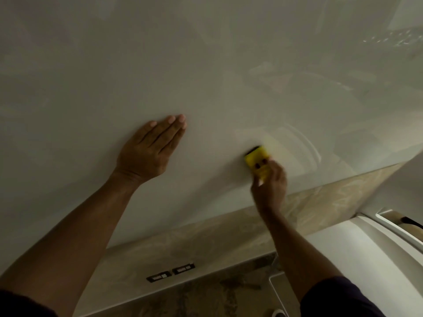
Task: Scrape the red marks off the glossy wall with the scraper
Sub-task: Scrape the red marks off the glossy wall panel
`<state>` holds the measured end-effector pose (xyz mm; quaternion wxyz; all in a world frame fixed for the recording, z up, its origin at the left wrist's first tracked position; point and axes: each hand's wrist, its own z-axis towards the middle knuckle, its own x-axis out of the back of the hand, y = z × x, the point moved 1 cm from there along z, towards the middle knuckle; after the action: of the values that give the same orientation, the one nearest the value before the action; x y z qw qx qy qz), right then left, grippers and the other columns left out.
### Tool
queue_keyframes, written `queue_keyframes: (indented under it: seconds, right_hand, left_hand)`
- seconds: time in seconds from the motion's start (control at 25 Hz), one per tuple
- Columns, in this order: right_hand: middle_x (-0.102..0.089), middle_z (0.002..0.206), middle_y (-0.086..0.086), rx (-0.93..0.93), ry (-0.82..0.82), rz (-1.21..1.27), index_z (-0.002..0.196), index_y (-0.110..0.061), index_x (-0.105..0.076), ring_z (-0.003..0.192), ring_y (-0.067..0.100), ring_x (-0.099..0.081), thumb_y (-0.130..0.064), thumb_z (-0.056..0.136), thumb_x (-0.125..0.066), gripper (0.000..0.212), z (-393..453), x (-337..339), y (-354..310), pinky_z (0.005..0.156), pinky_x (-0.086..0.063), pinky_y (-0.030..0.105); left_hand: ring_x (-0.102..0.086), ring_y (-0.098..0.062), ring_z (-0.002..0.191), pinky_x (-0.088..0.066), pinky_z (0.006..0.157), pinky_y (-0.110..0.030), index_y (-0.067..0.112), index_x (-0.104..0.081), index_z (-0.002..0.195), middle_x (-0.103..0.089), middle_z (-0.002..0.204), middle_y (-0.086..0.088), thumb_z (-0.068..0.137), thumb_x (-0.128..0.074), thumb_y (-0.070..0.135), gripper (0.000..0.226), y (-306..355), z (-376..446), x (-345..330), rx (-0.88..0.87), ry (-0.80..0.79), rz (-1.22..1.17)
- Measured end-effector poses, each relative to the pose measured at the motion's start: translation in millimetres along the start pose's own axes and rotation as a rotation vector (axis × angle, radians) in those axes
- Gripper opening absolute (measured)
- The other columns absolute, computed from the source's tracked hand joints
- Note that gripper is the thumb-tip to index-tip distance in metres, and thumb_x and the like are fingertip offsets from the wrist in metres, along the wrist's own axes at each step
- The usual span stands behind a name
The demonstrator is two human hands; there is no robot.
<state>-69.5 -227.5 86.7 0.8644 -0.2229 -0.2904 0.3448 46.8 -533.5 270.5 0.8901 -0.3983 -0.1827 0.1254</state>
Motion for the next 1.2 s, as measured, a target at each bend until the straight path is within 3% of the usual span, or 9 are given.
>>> queue_keyframes:
  seconds: [0.08, 0.16, 0.28, 0.36, 0.44, 0.6, 0.76, 0.88, 1.2]
  right_hand:
    - [-0.058, 0.13, 0.019, -0.557, 0.112, 0.149, 0.141, -0.007, -0.054, 0.123, 0.037, -0.054, -0.018, 0.088, -0.076, 0.059, 30, 7, 14, 0.102, -0.048, 0.053]
    - [-0.055, 0.136, 0.019, -0.801, 0.17, 0.257, 0.147, -0.004, -0.049, 0.131, 0.035, -0.052, -0.025, 0.088, -0.078, 0.069, 30, 1, 8, 0.109, -0.042, 0.047]
    - [-0.057, 0.13, 0.016, -0.91, 0.113, 0.374, 0.14, -0.005, -0.05, 0.123, 0.033, -0.057, -0.036, 0.084, -0.073, 0.068, -23, -16, -35, 0.103, -0.044, 0.043]
    - [-0.061, 0.124, 0.01, -0.919, -0.08, 0.453, 0.137, -0.018, -0.048, 0.112, 0.033, -0.063, -0.037, 0.08, -0.072, 0.064, -77, -27, -77, 0.097, -0.053, 0.047]
    - [-0.063, 0.119, -0.002, -0.846, -0.34, 0.484, 0.131, -0.034, -0.047, 0.105, 0.026, -0.066, -0.028, 0.08, -0.082, 0.062, -115, -32, -119, 0.09, -0.057, 0.05]
    - [-0.057, 0.127, -0.003, -0.595, -0.572, 0.329, 0.137, -0.024, -0.05, 0.115, 0.02, -0.057, -0.03, 0.082, -0.089, 0.067, -129, -32, -148, 0.088, -0.055, 0.046]
    - [-0.061, 0.124, 0.0, -0.817, -0.34, 0.442, 0.137, -0.034, -0.046, 0.108, 0.027, -0.065, -0.032, 0.078, -0.083, 0.069, -111, -34, -93, 0.089, -0.059, 0.055]
    - [-0.063, 0.125, 0.007, -1.01, -0.05, 0.465, 0.135, -0.023, -0.052, 0.113, 0.032, -0.065, -0.047, 0.064, -0.078, 0.08, -92, -47, -4, 0.098, -0.054, 0.059]
    - [-0.062, 0.13, 0.022, -1.249, -0.053, 0.625, 0.137, -0.006, -0.051, 0.118, 0.038, -0.066, -0.055, 0.046, -0.087, 0.109, -125, -84, 32, 0.102, -0.054, 0.063]
  left_hand:
    - [-0.033, -0.025, 0.158, -0.022, 0.13, -0.04, 0.004, -0.039, 0.163, -0.036, 0.17, -0.011, 0.098, -0.042, 0.018, 0.067, 0, 0, 0, -0.002, -0.016, -0.005]
    - [-0.029, -0.025, 0.16, -0.02, 0.131, -0.041, 0.004, -0.038, 0.164, -0.033, 0.172, -0.011, 0.099, -0.039, 0.019, 0.067, 1, -1, 0, 0.007, -0.03, -0.01]
    - [-0.023, -0.025, 0.163, -0.019, 0.131, -0.041, 0.004, -0.036, 0.165, -0.031, 0.173, -0.011, 0.099, -0.038, 0.02, 0.067, 2, 1, 1, 0.016, -0.047, -0.01]
    - [-0.019, -0.024, 0.164, -0.018, 0.131, -0.041, 0.004, -0.036, 0.165, -0.031, 0.172, -0.011, 0.1, -0.037, 0.02, 0.067, 3, 1, 1, 0.015, -0.053, -0.009]
    - [-0.018, -0.024, 0.164, -0.017, 0.131, -0.041, 0.004, -0.036, 0.165, -0.031, 0.172, -0.011, 0.1, -0.036, 0.021, 0.067, 2, 0, 0, 0.019, -0.06, 0.0]
    - [-0.019, -0.024, 0.164, -0.017, 0.132, -0.041, 0.004, -0.035, 0.165, -0.032, 0.172, -0.011, 0.101, -0.034, 0.02, 0.066, 2, -1, -1, 0.03, -0.056, -0.004]
    - [-0.02, -0.024, 0.164, -0.018, 0.131, -0.041, 0.004, -0.035, 0.165, -0.03, 0.173, -0.01, 0.101, -0.035, 0.019, 0.066, 3, -1, -1, 0.035, -0.059, 0.004]
    - [-0.022, -0.024, 0.163, -0.017, 0.132, -0.041, 0.004, -0.036, 0.165, -0.029, 0.173, -0.01, 0.1, -0.037, 0.02, 0.067, 4, -3, -1, 0.027, -0.056, 0.005]
    - [-0.021, -0.024, 0.163, -0.018, 0.132, -0.041, 0.004, -0.036, 0.165, -0.031, 0.172, -0.011, 0.101, -0.036, 0.02, 0.066, 4, -3, -2, 0.026, -0.049, 0.013]
